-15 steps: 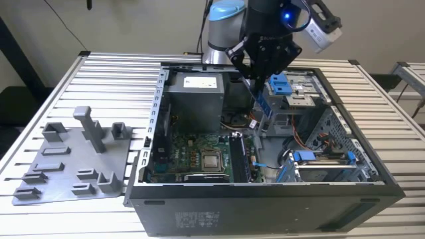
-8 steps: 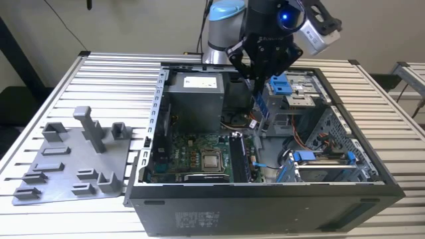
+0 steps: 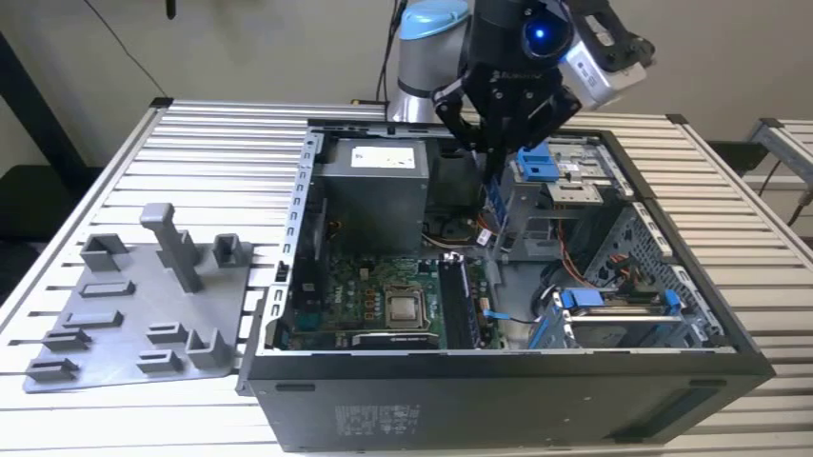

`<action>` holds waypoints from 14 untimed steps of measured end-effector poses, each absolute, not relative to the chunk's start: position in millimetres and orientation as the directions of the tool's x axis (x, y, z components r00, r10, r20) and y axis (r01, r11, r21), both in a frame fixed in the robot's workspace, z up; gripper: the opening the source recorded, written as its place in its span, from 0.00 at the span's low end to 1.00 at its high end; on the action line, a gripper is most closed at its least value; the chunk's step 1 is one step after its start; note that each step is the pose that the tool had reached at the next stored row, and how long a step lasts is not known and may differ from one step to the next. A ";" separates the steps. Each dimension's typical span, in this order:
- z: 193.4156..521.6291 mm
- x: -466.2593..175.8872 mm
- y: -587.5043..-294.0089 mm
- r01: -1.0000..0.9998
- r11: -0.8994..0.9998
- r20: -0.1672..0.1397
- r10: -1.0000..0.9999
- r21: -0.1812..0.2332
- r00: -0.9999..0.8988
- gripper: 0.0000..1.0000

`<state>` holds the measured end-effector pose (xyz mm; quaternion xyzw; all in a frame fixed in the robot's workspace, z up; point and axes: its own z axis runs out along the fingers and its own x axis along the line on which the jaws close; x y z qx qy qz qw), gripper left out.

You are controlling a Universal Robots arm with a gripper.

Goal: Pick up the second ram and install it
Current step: 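Insert the second ram into the second slot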

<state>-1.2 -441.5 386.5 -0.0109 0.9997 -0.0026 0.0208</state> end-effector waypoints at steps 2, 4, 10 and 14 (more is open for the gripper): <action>386.3 -1.2 -441.6 0.002 1.000 -0.041 0.002 -0.006 -0.999 0.14; 386.1 -1.2 -441.8 0.024 1.000 -0.041 0.024 -0.006 -0.999 0.14; 385.8 0.0 -441.8 0.041 0.999 -0.027 0.041 -0.008 -0.999 0.14; 385.3 2.8 -441.8 0.042 0.999 -0.014 0.042 -0.010 -0.999 0.14</action>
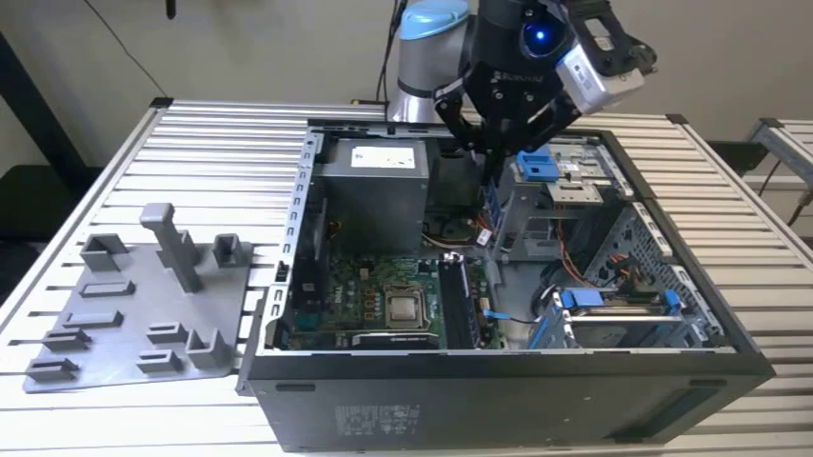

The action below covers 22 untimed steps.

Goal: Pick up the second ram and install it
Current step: 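Insert the second ram into the second slot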

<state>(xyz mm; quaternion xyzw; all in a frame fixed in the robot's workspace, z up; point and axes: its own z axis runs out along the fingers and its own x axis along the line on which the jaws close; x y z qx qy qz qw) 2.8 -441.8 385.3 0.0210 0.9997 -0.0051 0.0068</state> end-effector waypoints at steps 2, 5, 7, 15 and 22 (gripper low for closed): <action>384.6 4.6 -441.9 0.042 0.999 -0.010 0.042 -0.010 -0.999 0.14; 383.7 6.0 -442.0 0.042 0.999 -0.005 0.042 -0.010 -0.999 0.14; 382.5 6.0 -442.3 0.043 0.999 -0.005 0.043 -0.010 -0.999 0.14; 373.9 6.1 -443.1 0.043 0.999 -0.005 0.043 -0.010 -0.999 0.14; 368.0 6.4 -443.1 0.043 0.999 -0.005 0.043 -0.010 -0.999 0.14</action>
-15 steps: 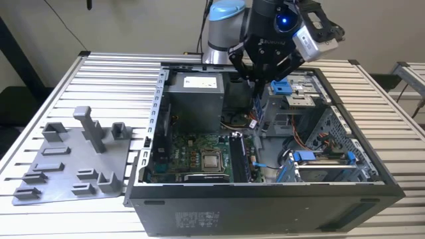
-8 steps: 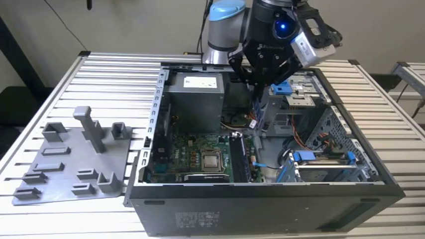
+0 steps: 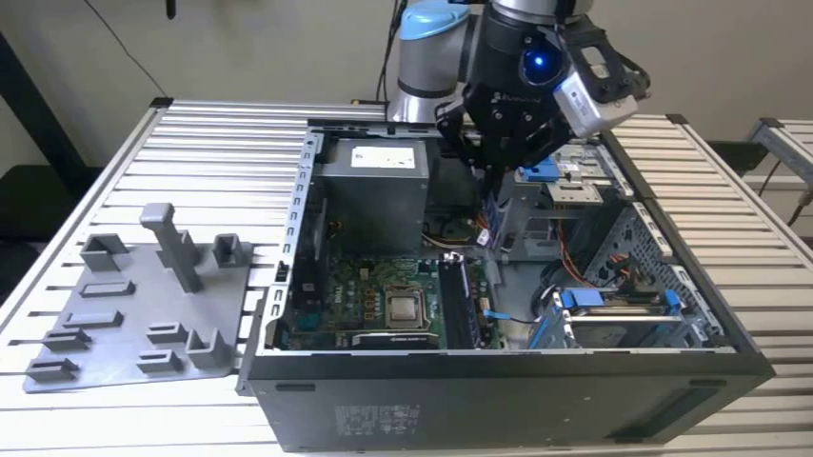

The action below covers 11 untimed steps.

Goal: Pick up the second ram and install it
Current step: 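Insert the second ram into the second slot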

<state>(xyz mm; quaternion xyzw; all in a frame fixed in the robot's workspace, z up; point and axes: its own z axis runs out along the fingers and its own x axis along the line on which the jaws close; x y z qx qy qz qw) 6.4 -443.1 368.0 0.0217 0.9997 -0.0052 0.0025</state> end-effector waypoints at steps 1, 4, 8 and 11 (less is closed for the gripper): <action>367.9 6.5 -443.1 0.043 0.999 -0.005 0.043 -0.011 -0.999 0.14; 365.0 6.4 -443.2 0.044 0.999 -0.006 0.043 -0.011 -0.999 0.14; 357.7 6.2 -444.3 0.043 0.999 -0.008 0.043 -0.011 -0.999 0.14; 352.4 6.1 -445.2 0.045 0.999 -0.008 0.044 -0.011 -0.999 0.14</action>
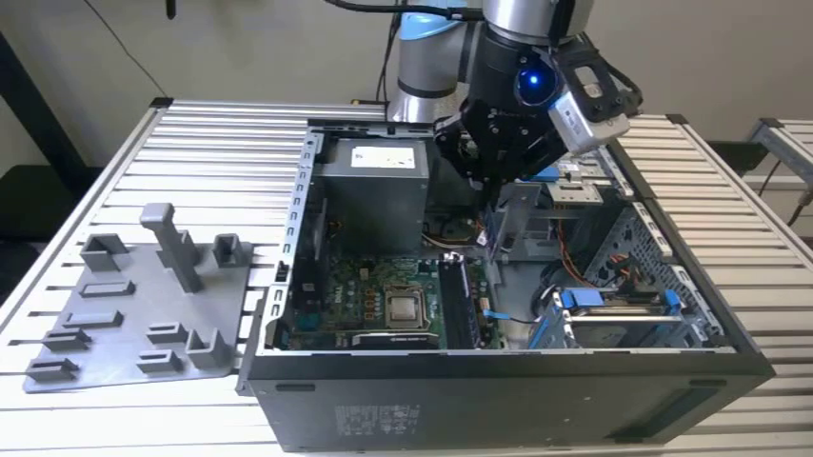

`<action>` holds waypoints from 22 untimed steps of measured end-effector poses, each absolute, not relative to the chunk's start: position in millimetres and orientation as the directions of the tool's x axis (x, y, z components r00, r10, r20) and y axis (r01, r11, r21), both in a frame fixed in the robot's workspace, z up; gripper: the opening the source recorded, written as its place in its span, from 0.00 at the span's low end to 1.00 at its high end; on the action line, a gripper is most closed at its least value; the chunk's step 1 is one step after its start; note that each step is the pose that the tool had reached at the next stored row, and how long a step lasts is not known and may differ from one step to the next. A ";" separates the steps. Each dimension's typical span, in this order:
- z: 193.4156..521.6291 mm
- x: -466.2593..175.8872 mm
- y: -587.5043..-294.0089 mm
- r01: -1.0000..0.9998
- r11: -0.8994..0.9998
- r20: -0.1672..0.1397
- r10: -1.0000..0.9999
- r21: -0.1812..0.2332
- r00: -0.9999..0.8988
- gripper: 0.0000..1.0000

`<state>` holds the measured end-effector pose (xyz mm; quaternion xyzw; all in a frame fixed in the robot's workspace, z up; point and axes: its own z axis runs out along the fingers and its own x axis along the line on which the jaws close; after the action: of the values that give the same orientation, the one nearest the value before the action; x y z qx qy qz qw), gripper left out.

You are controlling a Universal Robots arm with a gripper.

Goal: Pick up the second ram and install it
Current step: 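Insert the second ram into the second slot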

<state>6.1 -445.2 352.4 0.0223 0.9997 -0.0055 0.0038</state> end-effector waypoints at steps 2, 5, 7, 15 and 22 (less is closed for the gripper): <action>348.7 5.9 -446.1 0.054 0.998 -0.008 0.054 -0.011 -0.998 0.14; 343.4 5.5 -447.5 0.067 0.998 -0.008 0.067 -0.011 -0.998 0.14; 341.6 4.7 -450.6 0.069 0.998 -0.008 0.069 -0.011 -0.998 0.14; 332.5 1.6 -453.4 0.066 0.998 -0.004 0.066 -0.018 -0.998 0.14; 323.6 1.5 -453.5 -0.009 1.000 -0.004 -0.009 -0.018 -1.000 0.14</action>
<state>1.5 -453.5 323.6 -0.0047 0.9999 -0.0091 0.0021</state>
